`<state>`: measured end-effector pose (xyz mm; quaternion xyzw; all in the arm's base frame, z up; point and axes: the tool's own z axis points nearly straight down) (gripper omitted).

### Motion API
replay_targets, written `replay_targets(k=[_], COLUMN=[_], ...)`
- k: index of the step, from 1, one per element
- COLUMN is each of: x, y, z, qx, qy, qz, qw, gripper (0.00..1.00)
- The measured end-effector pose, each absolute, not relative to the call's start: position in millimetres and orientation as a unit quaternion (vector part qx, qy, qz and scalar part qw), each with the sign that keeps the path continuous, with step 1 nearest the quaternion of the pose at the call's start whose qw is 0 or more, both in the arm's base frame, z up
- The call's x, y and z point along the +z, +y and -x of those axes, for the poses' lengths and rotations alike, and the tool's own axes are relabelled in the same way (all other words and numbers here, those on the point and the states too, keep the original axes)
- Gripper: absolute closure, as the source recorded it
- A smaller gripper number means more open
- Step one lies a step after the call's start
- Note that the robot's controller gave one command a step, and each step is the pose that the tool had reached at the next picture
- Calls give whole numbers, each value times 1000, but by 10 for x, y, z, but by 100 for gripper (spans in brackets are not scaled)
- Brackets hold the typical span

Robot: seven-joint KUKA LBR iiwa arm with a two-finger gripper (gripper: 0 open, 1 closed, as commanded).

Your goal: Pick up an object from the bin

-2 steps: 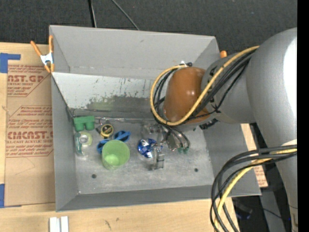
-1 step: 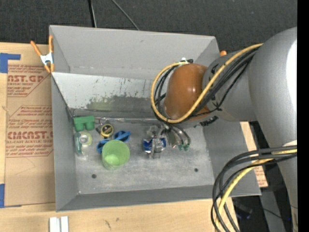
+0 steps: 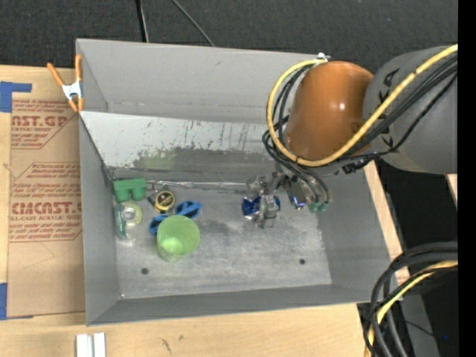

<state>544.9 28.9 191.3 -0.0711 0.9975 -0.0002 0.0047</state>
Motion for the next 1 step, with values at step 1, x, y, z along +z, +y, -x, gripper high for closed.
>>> replay_targets(k=[1], x=[2624], y=[142], z=[-5289], qx=[-1], qy=[973], qz=[230], qw=[4], gripper=[100])
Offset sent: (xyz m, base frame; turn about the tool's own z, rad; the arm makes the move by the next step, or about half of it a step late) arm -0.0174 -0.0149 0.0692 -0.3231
